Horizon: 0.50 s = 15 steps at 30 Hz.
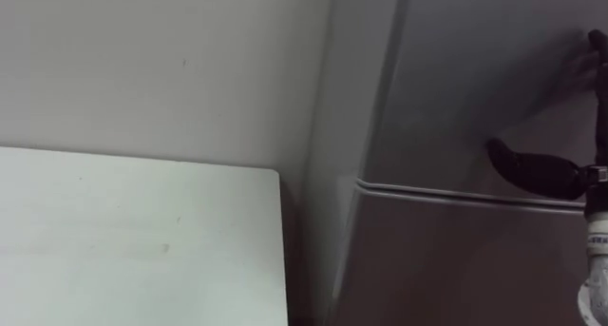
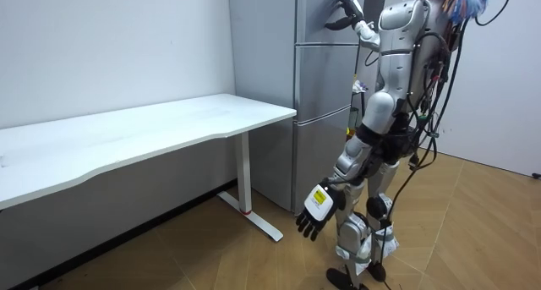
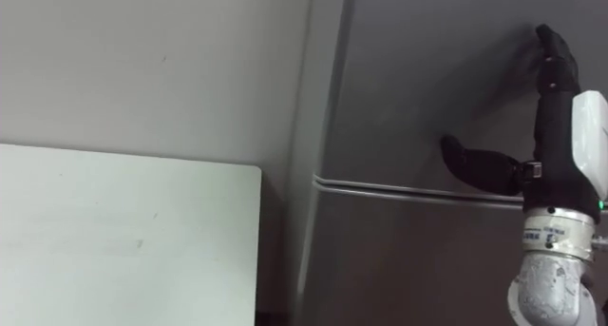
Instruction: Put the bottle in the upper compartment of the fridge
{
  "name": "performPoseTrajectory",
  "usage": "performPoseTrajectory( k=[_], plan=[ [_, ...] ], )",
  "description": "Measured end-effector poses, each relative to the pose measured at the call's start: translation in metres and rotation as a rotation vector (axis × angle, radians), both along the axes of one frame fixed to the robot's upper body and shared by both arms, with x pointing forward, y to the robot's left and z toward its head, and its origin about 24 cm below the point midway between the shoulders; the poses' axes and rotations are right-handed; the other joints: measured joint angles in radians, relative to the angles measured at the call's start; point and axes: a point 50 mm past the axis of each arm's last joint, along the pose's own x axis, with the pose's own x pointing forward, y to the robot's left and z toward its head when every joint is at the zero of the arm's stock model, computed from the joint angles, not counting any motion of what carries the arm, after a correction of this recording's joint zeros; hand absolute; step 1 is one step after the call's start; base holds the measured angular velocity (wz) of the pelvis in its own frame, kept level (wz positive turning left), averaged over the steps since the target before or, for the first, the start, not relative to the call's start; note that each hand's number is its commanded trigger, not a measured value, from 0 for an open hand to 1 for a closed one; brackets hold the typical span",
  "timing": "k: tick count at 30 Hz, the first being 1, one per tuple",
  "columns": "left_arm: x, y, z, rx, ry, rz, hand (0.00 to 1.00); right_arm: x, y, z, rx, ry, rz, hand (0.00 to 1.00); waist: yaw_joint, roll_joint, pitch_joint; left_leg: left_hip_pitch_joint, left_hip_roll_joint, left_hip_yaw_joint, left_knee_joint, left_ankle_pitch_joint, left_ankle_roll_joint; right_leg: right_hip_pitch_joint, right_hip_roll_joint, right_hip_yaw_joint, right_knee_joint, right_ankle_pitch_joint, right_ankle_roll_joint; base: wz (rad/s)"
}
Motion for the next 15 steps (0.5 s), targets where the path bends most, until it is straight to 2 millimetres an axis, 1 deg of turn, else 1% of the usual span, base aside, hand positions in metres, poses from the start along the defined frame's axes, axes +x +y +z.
performPoseTrajectory(
  k=[4,6,7,9,10,12,15],
  plan=[
    [-0.0015,-0.0001,-0.0001,-0.003,-0.001,0.008,0.00,-0.0005,0.0012,0.0017,0.040,-0.015,0.023,0.00,-0.022,-0.001,-0.0011,-0.009,-0.002,-0.012,0.004,0.000,0.000,-0.001,-0.002,-0.010,-0.001,0.001,0.000,0.09],
    [-0.0015,0.0006,0.0002,0.000,-0.004,0.011,0.00,-0.0011,0.0014,0.0020,0.046,-0.020,0.028,0.00,-0.027,-0.003,-0.0028,-0.011,-0.002,-0.013,0.004,0.003,0.005,-0.001,-0.001,-0.013,-0.003,0.001,0.000,0.05],
    [-0.0008,0.0017,0.0008,0.002,-0.011,0.013,0.00,-0.0019,0.0015,0.0023,0.058,-0.026,0.034,0.00,-0.030,-0.005,-0.0047,-0.013,-0.002,-0.014,0.004,0.003,0.004,-0.001,-0.002,-0.016,-0.004,0.005,-0.006,0.04],
    [0.0014,0.0031,0.0018,0.005,-0.032,0.020,0.00,-0.0040,0.0007,0.0000,0.078,-0.028,0.037,0.00,-0.034,-0.008,-0.0091,-0.012,-0.001,-0.014,0.004,0.003,0.004,0.003,-0.001,-0.019,-0.005,0.007,-0.011,0.05],
    [0.0017,0.0032,0.0019,0.006,-0.035,0.019,0.00,-0.0046,0.0003,-0.0009,0.086,-0.029,0.039,0.00,-0.034,-0.008,-0.0100,-0.011,-0.001,-0.015,0.004,0.003,0.004,0.006,-0.001,-0.020,-0.006,0.008,-0.011,0.03],
    [0.0012,0.0032,0.0019,0.006,-0.037,0.019,0.00,-0.0059,-0.0011,-0.0036,0.113,-0.026,0.046,0.00,-0.034,-0.007,-0.0097,0.002,-0.001,-0.015,0.004,0.002,0.005,0.019,-0.001,-0.020,-0.008,0.008,-0.011,0.03],
    [0.0007,0.0032,0.0022,0.005,-0.053,0.035,0.00,-0.0100,-0.0060,-0.0073,0.162,-0.023,0.048,0.00,-0.054,-0.006,-0.0109,0.009,-0.002,-0.021,0.004,-0.002,0.007,0.033,0.000,-0.024,-0.021,0.004,-0.005,0.11]
  ],
)
